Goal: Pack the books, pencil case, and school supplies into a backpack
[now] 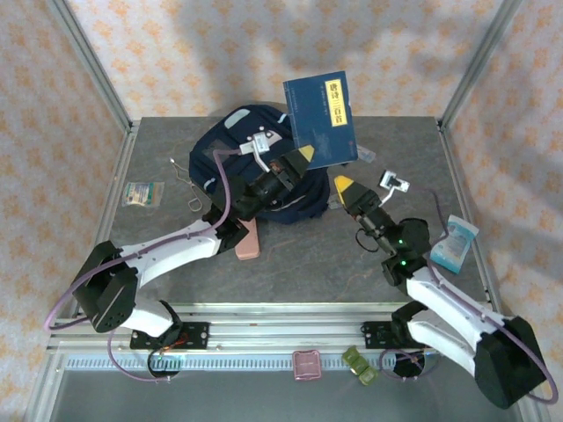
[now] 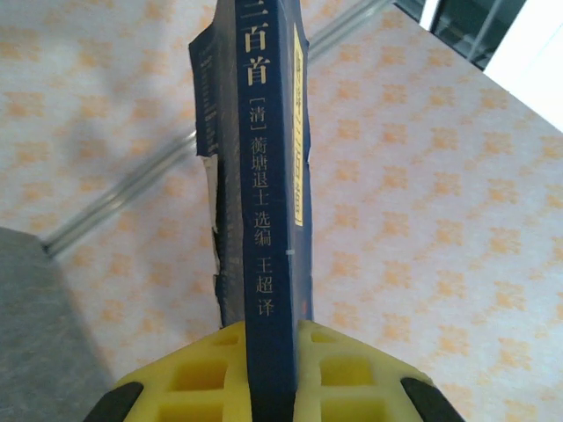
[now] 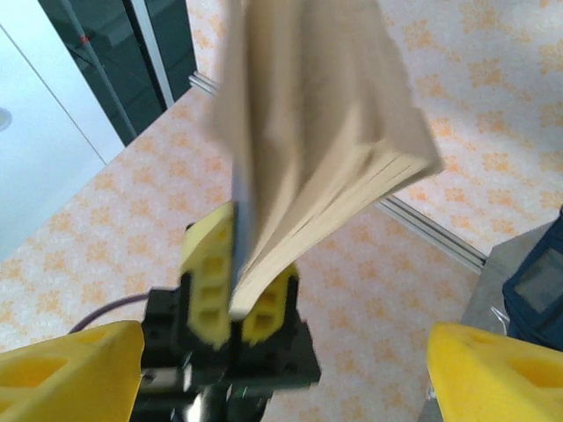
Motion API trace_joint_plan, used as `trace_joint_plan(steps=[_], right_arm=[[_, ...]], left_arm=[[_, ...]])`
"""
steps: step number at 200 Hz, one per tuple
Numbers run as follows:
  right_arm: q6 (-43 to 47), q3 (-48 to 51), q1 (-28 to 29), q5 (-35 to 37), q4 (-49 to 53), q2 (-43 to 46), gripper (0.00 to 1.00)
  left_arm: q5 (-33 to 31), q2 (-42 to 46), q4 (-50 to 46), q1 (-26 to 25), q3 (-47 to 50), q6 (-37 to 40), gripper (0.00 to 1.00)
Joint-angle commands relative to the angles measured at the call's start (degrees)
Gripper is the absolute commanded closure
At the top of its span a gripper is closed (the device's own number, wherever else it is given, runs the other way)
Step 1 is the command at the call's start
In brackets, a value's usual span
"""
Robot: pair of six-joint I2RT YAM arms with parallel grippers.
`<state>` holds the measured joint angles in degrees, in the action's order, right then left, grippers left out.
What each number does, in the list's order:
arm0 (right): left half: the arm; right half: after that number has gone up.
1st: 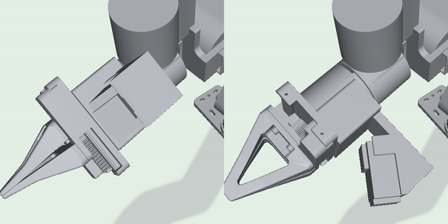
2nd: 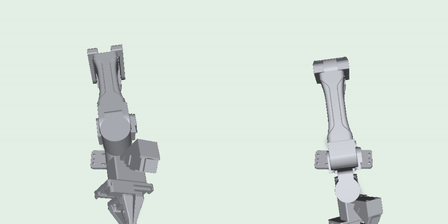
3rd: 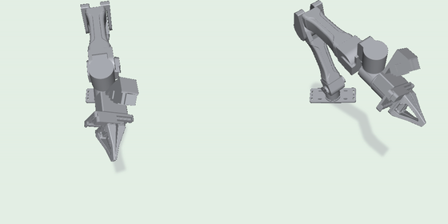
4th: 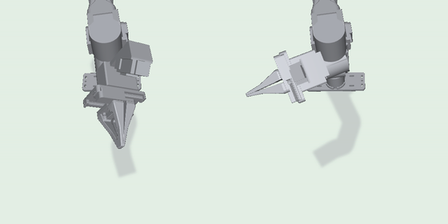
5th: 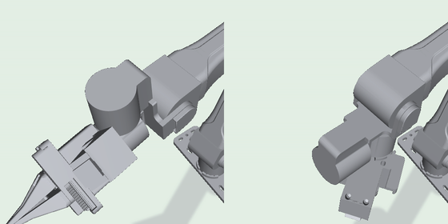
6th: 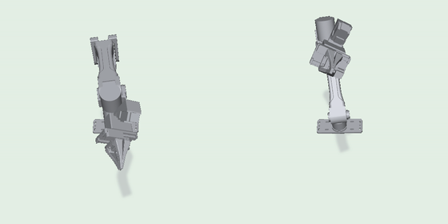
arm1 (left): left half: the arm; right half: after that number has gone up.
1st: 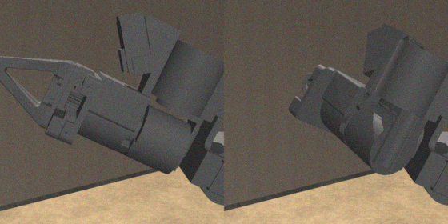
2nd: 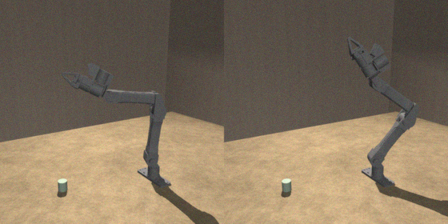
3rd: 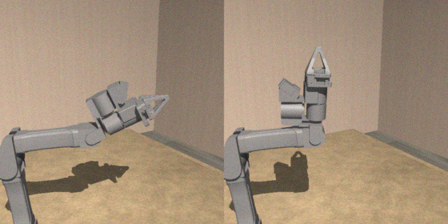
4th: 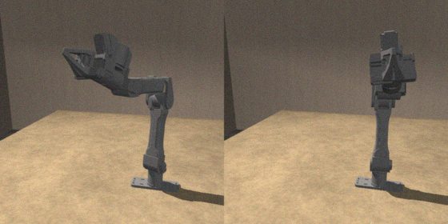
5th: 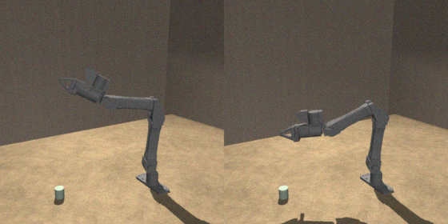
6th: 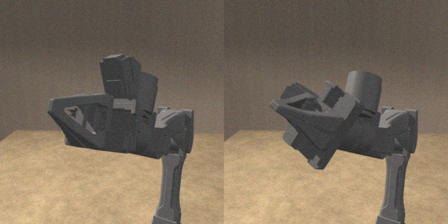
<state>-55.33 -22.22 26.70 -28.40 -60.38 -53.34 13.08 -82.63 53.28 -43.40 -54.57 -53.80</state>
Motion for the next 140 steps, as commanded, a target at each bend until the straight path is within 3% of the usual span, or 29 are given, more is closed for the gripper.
trace_joint_plan(steps=[1,31,52,80,103,128,140], right_arm=[[-1.16,-3.84,0.80,1.23,-11.03,-3.87,0.18],[-0.42,-8.24,0.99,1.75,-13.94,-6.61,0.20],[-1.11,-11.01,1.05,1.20,-13.96,-7.88,0.28],[-2.46,-12.30,1.16,1.65,-12.74,-8.35,0.56],[-2.47,-14.15,1.98,1.48,-6.91,-8.94,0.66],[-1.26,-15.19,2.57,1.59,-2.25,-9.71,0.95],[0.64,-15.49,2.57,3.04,2.17,-8.74,1.00]], left_arm=[[1.09,-0.25,7.59,-1.27,-0.89,-1.22,1.00],[0.05,-0.07,5.76,-2.98,-0.35,0.05,1.00],[-0.62,-0.47,7.10,-3.11,0.77,-0.64,1.00],[-2.05,-1.21,7.18,-3.59,1.19,-0.66,1.00],[-3.67,-1.61,8.86,-3.80,1.79,-1.26,1.00],[-2.90,-2.42,9.30,-3.79,0.98,-1.42,1.00],[-2.92,-2.04,9.06,-3.71,1.35,-0.33,0.90]])
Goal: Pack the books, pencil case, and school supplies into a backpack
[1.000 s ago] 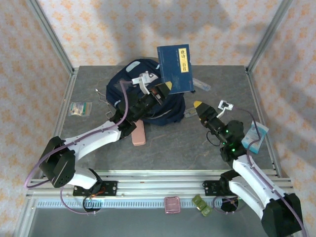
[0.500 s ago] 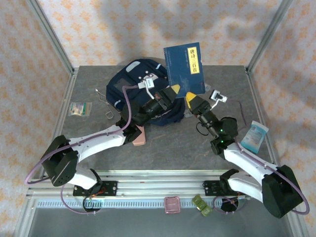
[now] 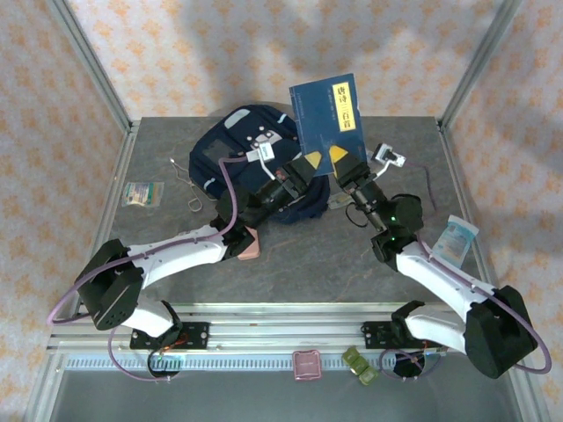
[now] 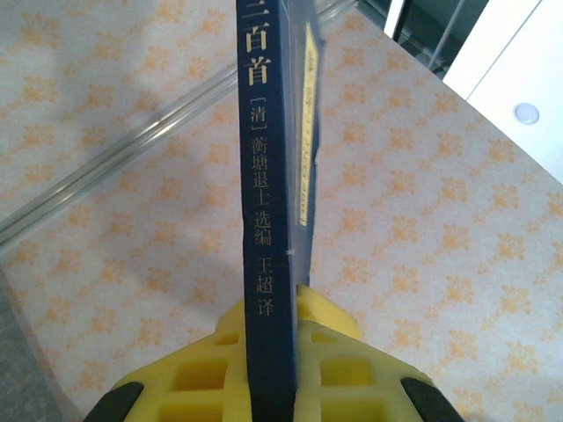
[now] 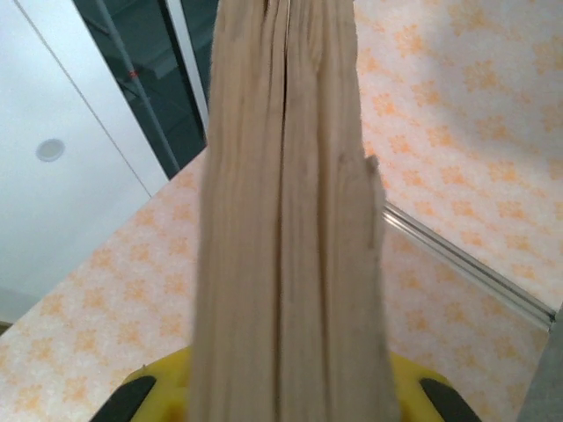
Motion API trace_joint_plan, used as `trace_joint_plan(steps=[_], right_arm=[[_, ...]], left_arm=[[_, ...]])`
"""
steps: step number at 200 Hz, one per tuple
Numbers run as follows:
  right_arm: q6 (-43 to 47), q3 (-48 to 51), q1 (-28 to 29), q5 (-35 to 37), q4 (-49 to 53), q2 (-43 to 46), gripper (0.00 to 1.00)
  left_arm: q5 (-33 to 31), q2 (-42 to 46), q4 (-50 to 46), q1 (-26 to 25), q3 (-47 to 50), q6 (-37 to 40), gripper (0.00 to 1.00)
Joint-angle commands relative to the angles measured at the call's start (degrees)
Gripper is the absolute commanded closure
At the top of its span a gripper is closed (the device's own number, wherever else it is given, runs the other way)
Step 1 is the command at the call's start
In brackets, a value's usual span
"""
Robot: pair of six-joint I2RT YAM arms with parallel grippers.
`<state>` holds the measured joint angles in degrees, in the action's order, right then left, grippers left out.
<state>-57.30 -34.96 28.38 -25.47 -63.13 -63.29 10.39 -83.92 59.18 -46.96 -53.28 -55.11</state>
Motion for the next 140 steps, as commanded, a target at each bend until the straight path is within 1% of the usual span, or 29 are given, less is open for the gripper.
trace_joint_plan(steps=[1,2,8,13,22,31,44,52,64,71,82,91,102,111,124,140], right_arm=[[2.70,-2.75,0.89,0.22,5.25,1.31,1.00],[2.93,-2.75,0.89,0.28,5.58,1.45,1.00],[4.01,-2.83,0.82,1.68,7.94,2.36,1.00],[4.94,-2.88,0.65,2.90,10.49,3.30,1.00],[6.61,-2.92,0.17,5.04,14.78,5.23,1.00],[7.66,-2.92,-0.97,6.16,19.21,7.19,1.00],[8.56,-2.58,-3.39,6.53,24.88,9.97,1.00],[9.29,-2.67,-4.95,6.84,29.65,11.68,1.00],[10.89,-2.22,-7.14,7.42,35.43,14.27,1.00],[11.95,-1.86,-7.98,8.39,38.62,15.88,1.00],[13.22,-0.67,-9.11,9.39,41.93,18.55,1.00],[14.15,0.22,-9.65,10.44,44.39,20.53,1.00],[15.24,0.52,-10.29,12.08,47.92,22.21,1.00],[16.18,0.44,-10.81,13.11,51.02,23.12,1.00],[16.88,0.37,-11.35,14.45,54.40,24.07,1.00],[17.22,0.81,-11.65,14.84,56.29,25.24,1.00]], left_arm=[[-0.26,-0.69,3.01,-0.11,0.08,1.11,0.88],[-0.32,-0.62,2.90,-0.13,0.14,1.17,0.87],[-0.66,0.00,1.34,0.12,0.32,1.90,0.75],[-0.81,0.62,-0.29,0.48,0.51,2.52,0.67],[-0.56,1.76,-3.85,1.52,0.72,4.13,0.58],[-0.70,2.94,-10.16,2.66,0.45,6.00,0.49],[-1.01,3.84,-22.51,4.86,-1.57,9.48,0.47],[-1.54,3.62,-30.52,5.99,-3.78,13.54,0.45],[-5.47,2.05,-44.51,6.61,-8.43,19.91,0.39],[-7.72,0.26,-51.58,6.70,-11.63,24.38,0.36],[-10.34,-3.52,-60.89,6.90,-16.61,28.39,0.32],[-10.64,-7.57,-67.50,7.36,-21.23,31.32,0.29],[-10.69,-12.91,-74.49,7.90,-26.54,34.44,0.29],[-11.35,-17.23,-79.12,8.02,-31.35,36.83,0.29],[-13.09,-23.04,-84.39,8.02,-37.40,39.91,0.34],[-15.67,-30.20,-90.46,8.02,-45.04,42.57,0.34]])
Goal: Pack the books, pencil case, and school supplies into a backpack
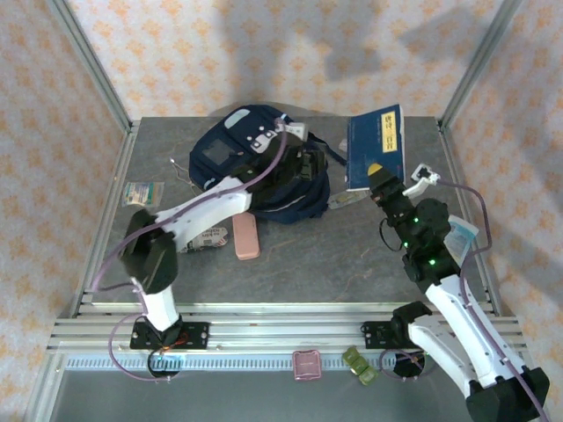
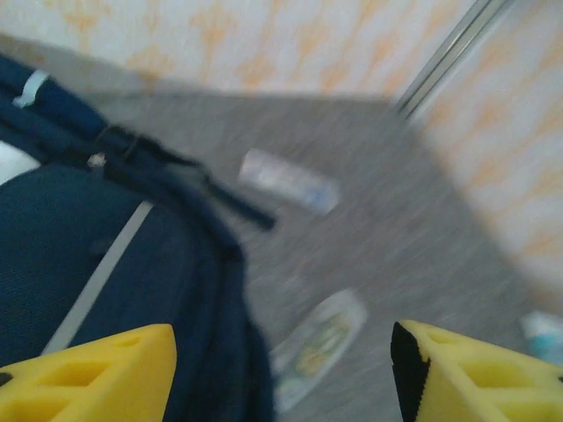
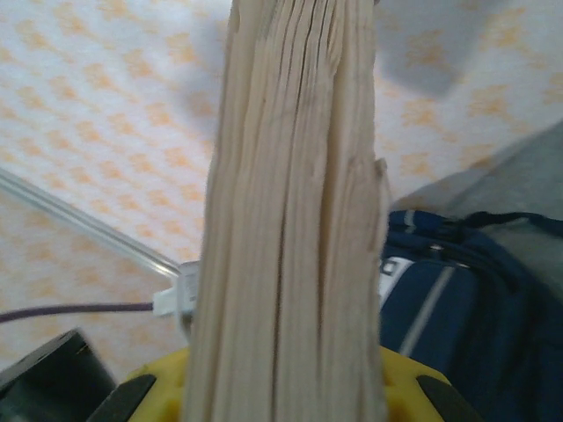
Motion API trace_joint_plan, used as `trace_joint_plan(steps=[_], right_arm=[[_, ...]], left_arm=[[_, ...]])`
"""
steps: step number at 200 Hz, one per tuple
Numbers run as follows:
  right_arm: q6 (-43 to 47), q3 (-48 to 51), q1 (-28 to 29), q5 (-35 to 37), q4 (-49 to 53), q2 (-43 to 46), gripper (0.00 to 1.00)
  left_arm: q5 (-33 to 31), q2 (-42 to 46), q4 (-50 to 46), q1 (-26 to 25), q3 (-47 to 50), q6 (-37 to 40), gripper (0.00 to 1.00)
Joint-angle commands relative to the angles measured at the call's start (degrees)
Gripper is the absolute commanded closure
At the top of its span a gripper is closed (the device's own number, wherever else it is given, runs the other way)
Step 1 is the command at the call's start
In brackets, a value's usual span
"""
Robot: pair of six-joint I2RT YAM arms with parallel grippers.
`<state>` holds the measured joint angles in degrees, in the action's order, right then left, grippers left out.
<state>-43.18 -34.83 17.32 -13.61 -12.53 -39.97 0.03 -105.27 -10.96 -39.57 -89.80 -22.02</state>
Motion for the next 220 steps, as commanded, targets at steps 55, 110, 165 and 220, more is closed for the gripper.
trace_joint_plan(steps=[55,110,165,220], right_arm=[[3.56,1.25,-0.79,3.47,7.91,3.75,1.00],[2.93,1.87,-0.75,1.93,6.42,3.58,1.00],[1.89,2.27,-0.74,0.96,5.08,2.11,1.00],[1.23,2.67,-0.80,0.11,4.40,1.56,1.00]], left_arm=[[-14.62,-23.83,-28.66,1.16,-23.96,15.12,0.32],[-20.29,-25.87,-25.26,1.60,-21.92,16.74,0.41],[-19.09,-27.92,-24.55,1.69,-19.92,19.30,0.27],[-21.92,-28.04,-22.13,2.67,-18.65,20.00,1.00]])
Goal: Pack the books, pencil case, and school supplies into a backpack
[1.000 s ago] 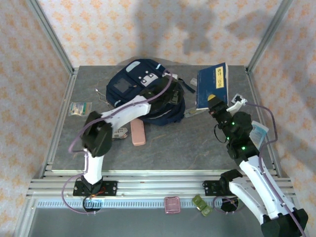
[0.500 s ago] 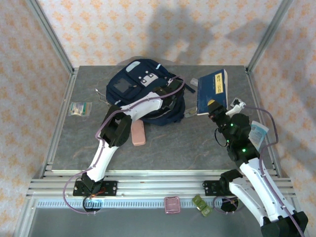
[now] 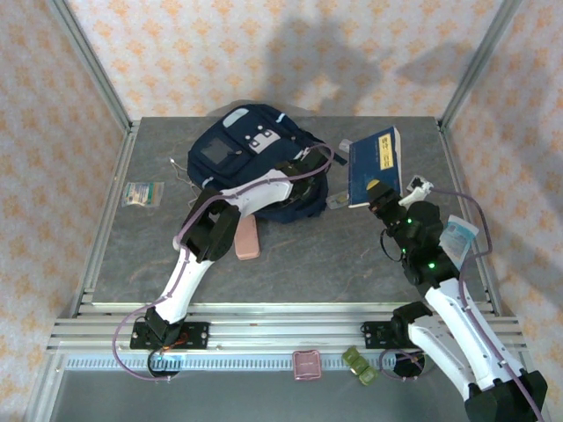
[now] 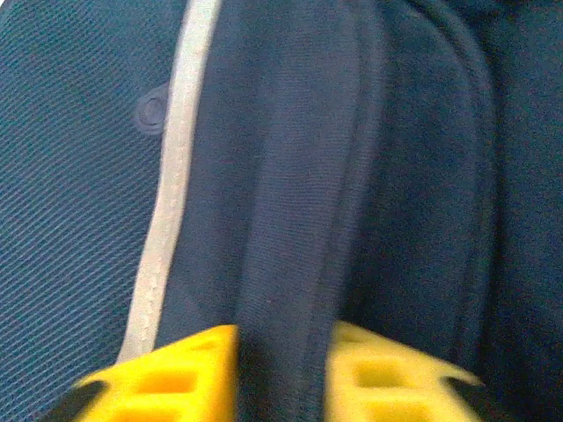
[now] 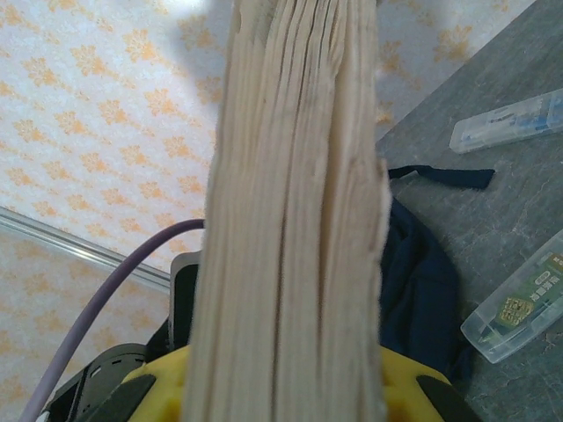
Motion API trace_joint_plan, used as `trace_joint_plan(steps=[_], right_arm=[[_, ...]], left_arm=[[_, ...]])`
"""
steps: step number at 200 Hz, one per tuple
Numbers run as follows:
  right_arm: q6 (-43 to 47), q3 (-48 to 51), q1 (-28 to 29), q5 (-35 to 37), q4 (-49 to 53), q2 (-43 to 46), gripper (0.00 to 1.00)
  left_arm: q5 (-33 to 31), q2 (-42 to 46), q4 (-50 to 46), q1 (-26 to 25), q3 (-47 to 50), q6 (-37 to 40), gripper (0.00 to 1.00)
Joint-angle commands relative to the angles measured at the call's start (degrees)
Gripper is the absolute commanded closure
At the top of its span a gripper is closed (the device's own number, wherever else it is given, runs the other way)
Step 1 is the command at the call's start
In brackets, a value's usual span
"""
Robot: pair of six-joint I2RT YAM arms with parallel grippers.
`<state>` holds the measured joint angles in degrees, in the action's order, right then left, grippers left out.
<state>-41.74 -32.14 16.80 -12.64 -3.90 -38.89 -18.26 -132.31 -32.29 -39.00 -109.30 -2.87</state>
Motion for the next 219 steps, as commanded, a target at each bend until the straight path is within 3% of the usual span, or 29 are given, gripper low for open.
trace_joint_plan(steps=[1,57,94,119,150,180,219], right_arm=[[-0.20,-0.02,-0.27,-0.78,-4.21,0.49,1.00],[-0.38,2.25,-0.27,-1.26,-3.35,-0.23,1.00],[-1.46,4.27,-0.22,-8.71,-8.24,-5.54,1.00],[-4.66,5.52,0.12,-20.20,-19.55,-13.17,1.00],[-7.57,1.78,3.65,-26.73,-30.94,-24.92,1.00],[-6.14,-9.93,7.62,-30.03,-30.02,-40.55,1.00],[-9.00,-26.42,7.81,-35.00,-29.48,-61.70,1.00]], left_arm=[[-3.58,-0.97,-0.78,2.14,0.80,0.85,1.00],[-5.07,9.83,-1.22,2.18,-3.35,2.81,1.00],[-9.30,15.98,-1.11,2.27,-8.77,5.92,1.00],[-10.56,18.71,-0.38,2.42,-10.38,7.95,1.00],[-11.16,21.25,1.56,2.53,-9.52,9.29,1.00],[-10.51,22.44,2.57,2.47,-9.08,9.80,1.00],[-9.91,22.62,3.01,2.45,-8.50,9.83,1.00]])
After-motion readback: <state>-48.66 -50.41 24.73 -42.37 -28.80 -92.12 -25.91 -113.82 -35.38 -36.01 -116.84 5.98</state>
